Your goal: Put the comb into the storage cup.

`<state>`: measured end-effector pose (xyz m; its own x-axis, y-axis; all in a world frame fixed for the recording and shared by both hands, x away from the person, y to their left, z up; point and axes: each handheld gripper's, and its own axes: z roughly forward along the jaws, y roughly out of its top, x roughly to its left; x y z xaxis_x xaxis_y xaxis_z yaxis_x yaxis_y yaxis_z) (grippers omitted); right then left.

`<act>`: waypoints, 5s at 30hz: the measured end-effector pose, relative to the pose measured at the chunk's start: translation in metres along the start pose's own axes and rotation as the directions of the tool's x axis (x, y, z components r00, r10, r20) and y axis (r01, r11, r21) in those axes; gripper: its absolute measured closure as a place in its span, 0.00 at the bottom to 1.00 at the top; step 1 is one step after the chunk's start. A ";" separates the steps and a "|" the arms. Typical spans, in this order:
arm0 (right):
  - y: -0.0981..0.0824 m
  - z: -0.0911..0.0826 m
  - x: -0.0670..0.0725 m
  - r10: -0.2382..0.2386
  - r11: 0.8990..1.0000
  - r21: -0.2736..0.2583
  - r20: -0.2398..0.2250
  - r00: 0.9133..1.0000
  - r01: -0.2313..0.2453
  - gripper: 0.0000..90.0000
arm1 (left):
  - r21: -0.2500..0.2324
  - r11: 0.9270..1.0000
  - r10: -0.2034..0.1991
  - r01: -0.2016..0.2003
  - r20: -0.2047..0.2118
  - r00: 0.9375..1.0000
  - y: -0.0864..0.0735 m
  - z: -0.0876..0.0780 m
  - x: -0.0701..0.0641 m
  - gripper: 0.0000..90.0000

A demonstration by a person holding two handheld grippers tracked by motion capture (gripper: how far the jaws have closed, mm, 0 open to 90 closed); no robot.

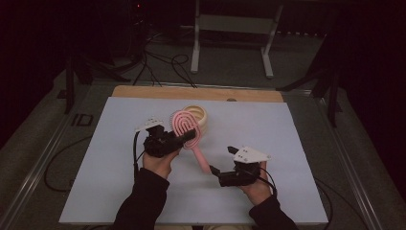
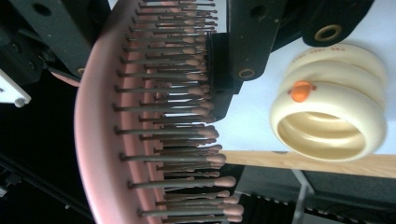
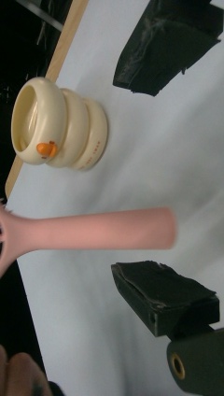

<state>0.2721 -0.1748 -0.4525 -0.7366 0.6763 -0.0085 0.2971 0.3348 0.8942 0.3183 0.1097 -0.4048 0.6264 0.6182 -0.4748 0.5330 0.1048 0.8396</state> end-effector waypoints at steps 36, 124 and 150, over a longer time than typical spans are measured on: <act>-0.062 -0.055 -0.035 0.130 0.981 -0.169 0.238 0.963 -0.091 0.10 | -0.079 0.997 0.002 -0.006 -0.060 0.998 0.039 -0.027 0.013 0.72; -0.070 -0.053 -0.036 0.155 0.981 -0.157 0.268 0.951 -0.115 0.10 | -0.131 0.990 0.023 -0.045 -0.164 0.986 0.099 0.002 0.036 0.72; -0.070 -0.054 -0.036 0.154 0.981 -0.157 0.274 0.949 -0.114 0.10 | -0.131 0.990 0.013 -0.048 -0.254 0.967 0.103 0.014 0.049 0.72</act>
<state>0.2452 -0.2579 -0.4911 -0.4868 0.8735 0.0071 0.2800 0.1483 0.9485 0.4118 0.1393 -0.3454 0.4688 0.7968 -0.3812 0.4230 0.1763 0.8888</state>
